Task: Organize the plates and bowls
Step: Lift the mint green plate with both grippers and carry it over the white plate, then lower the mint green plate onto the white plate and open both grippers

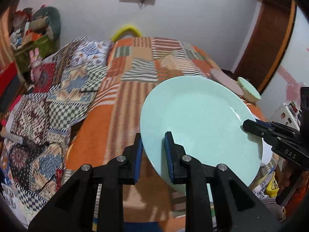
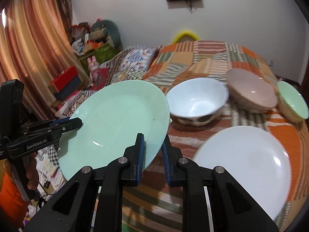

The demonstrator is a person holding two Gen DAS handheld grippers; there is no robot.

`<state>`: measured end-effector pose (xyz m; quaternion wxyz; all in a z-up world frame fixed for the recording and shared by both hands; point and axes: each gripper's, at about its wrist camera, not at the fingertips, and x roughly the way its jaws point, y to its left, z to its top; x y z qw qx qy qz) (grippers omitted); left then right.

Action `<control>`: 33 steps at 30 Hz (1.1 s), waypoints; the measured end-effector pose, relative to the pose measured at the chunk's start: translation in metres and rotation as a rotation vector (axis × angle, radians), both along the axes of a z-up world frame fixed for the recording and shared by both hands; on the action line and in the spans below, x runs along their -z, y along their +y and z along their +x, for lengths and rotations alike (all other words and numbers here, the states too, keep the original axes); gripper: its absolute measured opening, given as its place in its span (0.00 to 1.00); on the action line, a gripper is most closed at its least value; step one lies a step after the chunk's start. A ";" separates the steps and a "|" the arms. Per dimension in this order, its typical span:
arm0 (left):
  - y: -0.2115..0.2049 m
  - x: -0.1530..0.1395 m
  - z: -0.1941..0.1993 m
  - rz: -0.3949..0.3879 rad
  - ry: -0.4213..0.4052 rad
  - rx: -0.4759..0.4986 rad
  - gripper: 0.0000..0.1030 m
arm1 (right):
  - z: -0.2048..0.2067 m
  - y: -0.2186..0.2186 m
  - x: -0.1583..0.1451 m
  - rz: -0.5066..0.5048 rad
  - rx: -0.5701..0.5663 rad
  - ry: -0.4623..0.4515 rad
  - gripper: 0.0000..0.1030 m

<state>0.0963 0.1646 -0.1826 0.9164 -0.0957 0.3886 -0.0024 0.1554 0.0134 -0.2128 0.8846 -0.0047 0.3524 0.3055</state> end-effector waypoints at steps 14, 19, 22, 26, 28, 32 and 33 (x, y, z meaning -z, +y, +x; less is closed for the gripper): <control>-0.117 -0.025 0.037 0.074 -0.008 0.145 0.22 | -0.010 -0.113 -0.012 0.054 0.156 -0.049 0.16; -0.149 -0.022 0.049 0.087 0.007 0.200 0.22 | -0.013 -0.141 -0.009 0.060 0.209 -0.042 0.16; -0.164 -0.014 0.056 0.091 0.025 0.225 0.22 | -0.013 -0.152 -0.004 0.052 0.238 -0.030 0.16; -0.176 -0.001 0.062 0.089 0.053 0.246 0.23 | -0.013 -0.163 0.006 0.040 0.264 -0.008 0.16; -0.179 0.006 0.065 0.088 0.068 0.251 0.23 | -0.013 -0.164 0.011 0.035 0.274 0.007 0.16; -0.181 0.019 0.070 0.088 0.098 0.256 0.23 | -0.009 -0.165 0.022 0.027 0.284 0.035 0.16; -0.181 0.023 0.070 0.088 0.106 0.258 0.23 | -0.008 -0.165 0.025 0.021 0.284 0.044 0.16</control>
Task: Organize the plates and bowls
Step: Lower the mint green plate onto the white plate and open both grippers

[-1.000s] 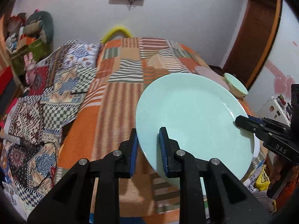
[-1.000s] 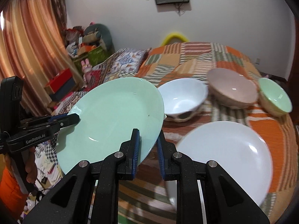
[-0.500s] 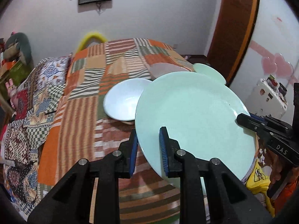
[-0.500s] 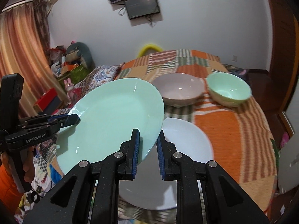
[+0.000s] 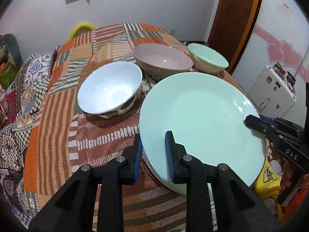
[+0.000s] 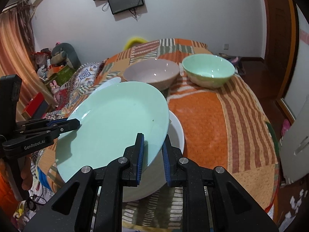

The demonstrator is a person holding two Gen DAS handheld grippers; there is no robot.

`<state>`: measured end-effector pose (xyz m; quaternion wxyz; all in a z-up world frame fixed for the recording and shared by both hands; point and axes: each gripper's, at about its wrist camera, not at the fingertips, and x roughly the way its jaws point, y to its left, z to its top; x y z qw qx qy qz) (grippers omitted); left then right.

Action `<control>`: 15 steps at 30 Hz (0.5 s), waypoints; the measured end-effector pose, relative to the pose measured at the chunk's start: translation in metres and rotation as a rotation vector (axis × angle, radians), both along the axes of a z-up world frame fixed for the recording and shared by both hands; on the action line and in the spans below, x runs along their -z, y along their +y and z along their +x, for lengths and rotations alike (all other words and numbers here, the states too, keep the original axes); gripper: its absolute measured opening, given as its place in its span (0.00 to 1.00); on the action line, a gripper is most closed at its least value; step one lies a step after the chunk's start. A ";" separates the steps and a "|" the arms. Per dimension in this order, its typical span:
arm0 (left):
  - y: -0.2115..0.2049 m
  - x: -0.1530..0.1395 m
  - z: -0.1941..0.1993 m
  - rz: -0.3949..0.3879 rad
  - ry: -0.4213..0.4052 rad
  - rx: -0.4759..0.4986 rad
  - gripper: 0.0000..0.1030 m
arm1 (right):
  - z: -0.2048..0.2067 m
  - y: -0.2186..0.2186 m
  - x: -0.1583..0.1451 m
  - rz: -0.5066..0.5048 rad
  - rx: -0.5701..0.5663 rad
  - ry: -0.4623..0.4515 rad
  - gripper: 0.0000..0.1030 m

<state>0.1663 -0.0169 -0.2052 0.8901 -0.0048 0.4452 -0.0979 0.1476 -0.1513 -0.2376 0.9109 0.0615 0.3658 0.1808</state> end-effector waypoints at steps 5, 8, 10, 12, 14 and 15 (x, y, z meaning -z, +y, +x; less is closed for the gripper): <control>-0.004 0.014 0.003 0.005 0.032 0.011 0.23 | 0.002 -0.002 0.011 -0.013 0.006 0.028 0.16; -0.007 0.020 0.006 0.008 0.042 0.015 0.23 | 0.003 -0.003 0.017 -0.022 0.013 0.044 0.16; -0.008 0.024 0.008 0.004 0.050 0.016 0.23 | 0.003 -0.003 0.018 -0.030 0.016 0.048 0.16; -0.009 0.027 0.010 0.001 0.059 0.018 0.23 | 0.002 -0.003 0.017 -0.036 0.020 0.048 0.16; -0.009 0.029 0.011 0.000 0.064 0.018 0.24 | 0.002 -0.003 0.017 -0.045 0.022 0.045 0.16; -0.009 0.029 0.012 0.001 0.063 0.018 0.24 | 0.001 -0.002 0.017 -0.053 0.022 0.041 0.17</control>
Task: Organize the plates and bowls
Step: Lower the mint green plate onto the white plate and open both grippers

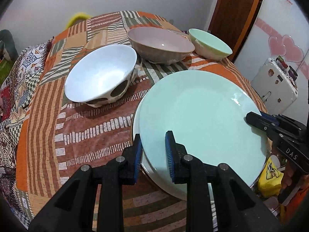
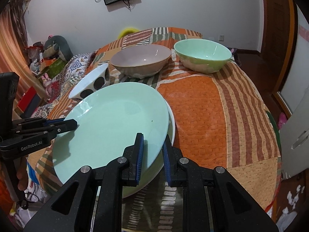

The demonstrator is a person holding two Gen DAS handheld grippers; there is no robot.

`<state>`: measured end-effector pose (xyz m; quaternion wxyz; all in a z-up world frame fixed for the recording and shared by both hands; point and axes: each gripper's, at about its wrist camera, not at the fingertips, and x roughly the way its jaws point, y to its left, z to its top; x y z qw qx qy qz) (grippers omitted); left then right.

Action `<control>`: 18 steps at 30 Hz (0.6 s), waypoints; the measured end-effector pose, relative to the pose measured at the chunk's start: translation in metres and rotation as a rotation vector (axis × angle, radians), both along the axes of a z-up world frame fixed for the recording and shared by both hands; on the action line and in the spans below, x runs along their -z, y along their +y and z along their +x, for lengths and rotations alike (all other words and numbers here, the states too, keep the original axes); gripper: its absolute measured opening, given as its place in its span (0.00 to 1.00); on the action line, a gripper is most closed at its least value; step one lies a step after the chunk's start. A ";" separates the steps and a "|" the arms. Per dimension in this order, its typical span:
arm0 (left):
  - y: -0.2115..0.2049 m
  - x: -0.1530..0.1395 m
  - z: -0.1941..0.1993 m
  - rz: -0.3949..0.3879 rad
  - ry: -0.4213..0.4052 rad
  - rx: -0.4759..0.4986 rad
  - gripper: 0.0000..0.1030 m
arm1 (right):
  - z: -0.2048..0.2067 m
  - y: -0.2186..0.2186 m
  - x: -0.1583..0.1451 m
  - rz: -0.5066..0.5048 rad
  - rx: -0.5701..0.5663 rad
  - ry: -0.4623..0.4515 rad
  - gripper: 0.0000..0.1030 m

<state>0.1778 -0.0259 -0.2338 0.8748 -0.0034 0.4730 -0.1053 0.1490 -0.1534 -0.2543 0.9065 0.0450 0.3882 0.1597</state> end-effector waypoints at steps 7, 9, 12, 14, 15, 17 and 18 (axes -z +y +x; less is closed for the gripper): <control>-0.006 0.002 -0.001 0.053 -0.013 0.004 0.25 | 0.001 0.002 0.000 -0.015 -0.004 -0.002 0.17; -0.013 0.004 -0.003 0.118 -0.034 0.018 0.25 | 0.002 0.004 0.001 -0.021 -0.008 0.001 0.19; -0.021 0.005 -0.008 0.103 -0.038 0.064 0.25 | 0.001 0.010 0.001 -0.060 -0.018 -0.009 0.20; -0.025 0.005 -0.010 0.118 -0.054 0.068 0.25 | 0.001 0.010 0.002 -0.066 -0.017 -0.012 0.20; -0.025 0.005 -0.010 0.116 -0.054 0.067 0.25 | 0.002 0.009 0.002 -0.058 -0.016 -0.009 0.20; -0.022 0.005 -0.008 0.093 -0.045 0.056 0.25 | 0.002 0.006 0.003 -0.042 -0.014 -0.003 0.20; -0.020 0.005 -0.008 0.081 -0.040 0.047 0.25 | 0.001 0.005 0.002 -0.042 -0.014 -0.002 0.20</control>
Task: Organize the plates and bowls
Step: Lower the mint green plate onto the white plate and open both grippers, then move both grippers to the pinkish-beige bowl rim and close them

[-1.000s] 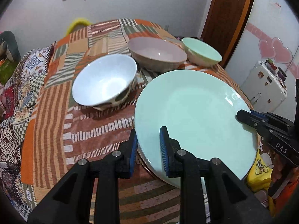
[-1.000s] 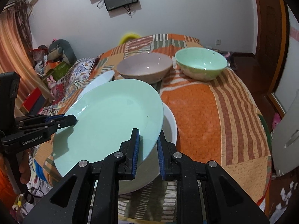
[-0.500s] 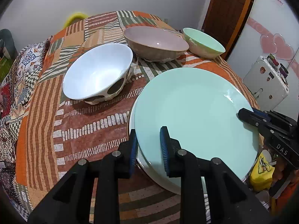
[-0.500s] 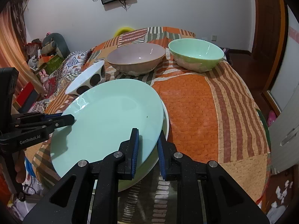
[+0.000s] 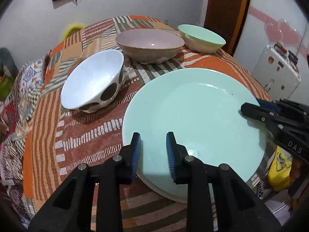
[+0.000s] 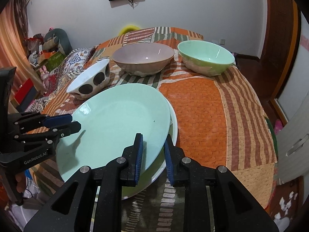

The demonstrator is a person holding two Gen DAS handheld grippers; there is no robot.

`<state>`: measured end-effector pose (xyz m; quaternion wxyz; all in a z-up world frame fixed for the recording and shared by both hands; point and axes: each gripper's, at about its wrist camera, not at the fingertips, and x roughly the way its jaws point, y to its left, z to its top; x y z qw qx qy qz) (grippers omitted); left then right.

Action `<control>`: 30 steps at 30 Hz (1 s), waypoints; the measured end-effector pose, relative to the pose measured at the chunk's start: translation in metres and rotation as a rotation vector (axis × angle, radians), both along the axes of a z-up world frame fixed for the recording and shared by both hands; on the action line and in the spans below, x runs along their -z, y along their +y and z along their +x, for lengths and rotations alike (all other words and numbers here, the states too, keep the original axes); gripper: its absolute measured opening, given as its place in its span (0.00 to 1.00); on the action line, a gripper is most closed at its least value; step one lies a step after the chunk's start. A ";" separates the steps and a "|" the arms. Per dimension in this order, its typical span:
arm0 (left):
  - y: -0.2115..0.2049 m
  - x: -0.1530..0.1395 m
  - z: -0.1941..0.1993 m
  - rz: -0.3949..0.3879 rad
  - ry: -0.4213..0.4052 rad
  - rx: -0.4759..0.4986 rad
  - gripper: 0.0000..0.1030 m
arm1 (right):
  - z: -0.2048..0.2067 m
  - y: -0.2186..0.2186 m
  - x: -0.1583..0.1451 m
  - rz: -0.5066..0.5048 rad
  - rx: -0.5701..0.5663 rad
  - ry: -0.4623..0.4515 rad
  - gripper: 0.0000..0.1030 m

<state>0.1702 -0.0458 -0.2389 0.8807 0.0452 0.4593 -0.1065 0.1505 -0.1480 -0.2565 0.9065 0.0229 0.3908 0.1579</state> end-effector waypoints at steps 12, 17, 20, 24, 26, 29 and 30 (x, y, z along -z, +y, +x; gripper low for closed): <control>0.006 -0.021 -0.004 -0.021 -0.051 -0.020 0.28 | -0.006 -0.008 -0.024 -0.017 0.045 -0.089 0.37; 0.006 -0.039 -0.001 -0.021 -0.086 -0.011 0.28 | -0.001 -0.007 -0.034 0.003 0.032 -0.114 0.37; 0.008 -0.053 0.004 -0.030 -0.111 -0.012 0.32 | 0.005 -0.008 -0.043 0.014 0.017 -0.138 0.37; 0.016 -0.077 0.017 -0.053 -0.160 -0.027 0.39 | 0.021 -0.011 -0.059 0.041 0.003 -0.168 0.37; 0.018 -0.088 0.025 -0.057 -0.179 -0.035 0.41 | 0.029 -0.013 -0.066 0.059 -0.004 -0.180 0.37; 0.025 -0.105 0.039 -0.076 -0.208 -0.048 0.53 | 0.043 -0.016 -0.074 0.083 -0.013 -0.192 0.37; 0.028 -0.111 0.046 -0.081 -0.218 -0.056 0.57 | 0.047 -0.016 -0.075 0.085 -0.016 -0.192 0.37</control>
